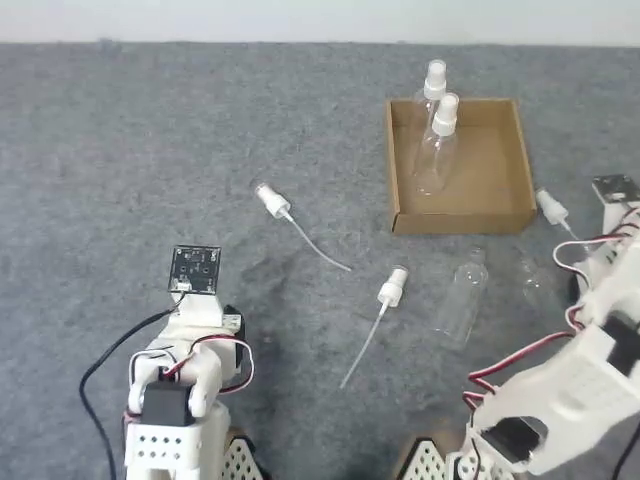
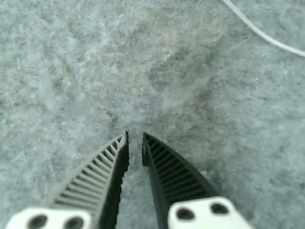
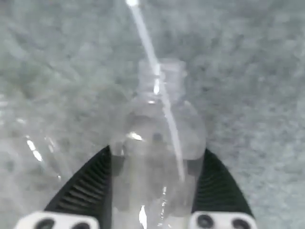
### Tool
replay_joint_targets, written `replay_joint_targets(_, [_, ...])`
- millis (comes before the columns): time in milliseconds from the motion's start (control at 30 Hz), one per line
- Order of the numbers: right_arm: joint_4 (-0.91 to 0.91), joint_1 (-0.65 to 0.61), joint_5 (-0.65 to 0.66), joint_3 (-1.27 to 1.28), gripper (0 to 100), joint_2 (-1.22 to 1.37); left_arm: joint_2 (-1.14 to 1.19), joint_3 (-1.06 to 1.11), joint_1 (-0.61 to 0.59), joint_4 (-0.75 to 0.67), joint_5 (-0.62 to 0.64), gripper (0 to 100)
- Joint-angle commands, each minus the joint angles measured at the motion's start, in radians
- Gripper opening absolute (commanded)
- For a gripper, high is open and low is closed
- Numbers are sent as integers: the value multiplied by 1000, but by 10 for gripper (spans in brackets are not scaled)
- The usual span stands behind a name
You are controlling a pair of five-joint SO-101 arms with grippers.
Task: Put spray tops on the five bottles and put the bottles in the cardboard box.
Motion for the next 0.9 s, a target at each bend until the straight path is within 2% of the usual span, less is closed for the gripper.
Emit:
replay_joint_targets(0, [-12, 77, 58, -51, 61, -31, -21, -18, 6, 2, 2, 41])
replay_joint_targets(167, [28, 160, 150, -49, 58, -101, -21, -18, 8, 2, 2, 41])
replay_joint_targets(300, [119, 189, 221, -49, 58, -147, -21, -18, 8, 2, 2, 41])
replay_joint_targets(500, [145, 232, 313, -46, 54, -203, -21, -18, 6, 2, -2, 41])
replay_joint_targets(667, [188, 240, 318, -43, 15, -200, -21, -18, 14, 2, -3, 43])
replay_joint_targets(733, [222, 236, 315, -43, 13, -206, -21, -18, 60, -9, -5, 44])
replay_joint_targets(800, [259, 231, 313, -51, 13, -216, -21, -18, 80, -61, -9, 44])
replay_joint_targets(867, [286, 228, 295, -66, 13, -240, -21, -25, 35, -129, -74, 44])
